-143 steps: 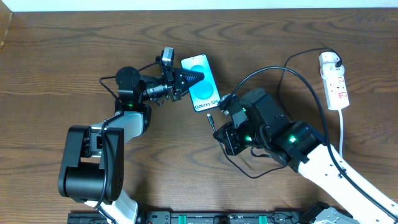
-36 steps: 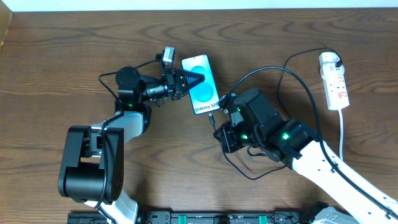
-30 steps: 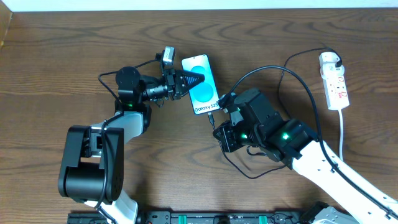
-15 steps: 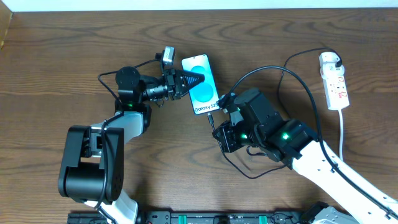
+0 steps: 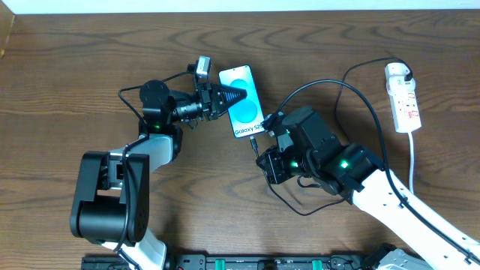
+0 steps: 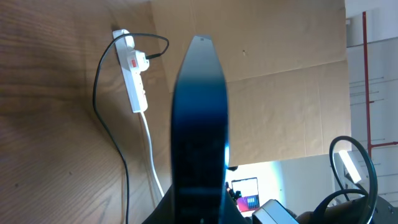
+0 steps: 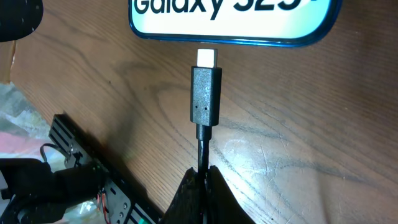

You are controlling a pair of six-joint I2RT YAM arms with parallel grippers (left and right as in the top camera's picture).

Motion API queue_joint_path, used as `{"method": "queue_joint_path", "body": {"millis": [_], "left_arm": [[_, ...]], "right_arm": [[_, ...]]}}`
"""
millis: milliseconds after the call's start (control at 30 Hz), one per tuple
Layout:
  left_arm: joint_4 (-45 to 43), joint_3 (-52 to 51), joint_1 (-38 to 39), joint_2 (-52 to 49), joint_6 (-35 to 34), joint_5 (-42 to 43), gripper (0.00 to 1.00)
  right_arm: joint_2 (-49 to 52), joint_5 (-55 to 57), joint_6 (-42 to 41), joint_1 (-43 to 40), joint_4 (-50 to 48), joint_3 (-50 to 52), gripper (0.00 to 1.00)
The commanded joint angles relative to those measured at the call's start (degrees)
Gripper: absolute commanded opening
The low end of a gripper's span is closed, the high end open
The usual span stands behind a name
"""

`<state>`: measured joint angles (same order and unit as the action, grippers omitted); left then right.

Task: Plug charger to phone and switch on socket
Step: 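Push the plug upward into the phone port with the right gripper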

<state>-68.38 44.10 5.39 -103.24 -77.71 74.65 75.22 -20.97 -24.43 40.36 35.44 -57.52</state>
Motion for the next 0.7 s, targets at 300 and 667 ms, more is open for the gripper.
{"method": "queue_joint_path", "body": {"millis": [300,667], "left_arm": [[-0.7,0.6,-0.2,0.4,1.0,-0.3,0.07],[-0.7,0.6,-0.2,0.4,1.7,-0.3,0.08]], "right_arm": [[-0.2,1.4,-0.4,0.3,-0.4,0.2,0.01],[-0.2,0.9,-0.4,0.4,-0.4,0.2,0.01]]}}
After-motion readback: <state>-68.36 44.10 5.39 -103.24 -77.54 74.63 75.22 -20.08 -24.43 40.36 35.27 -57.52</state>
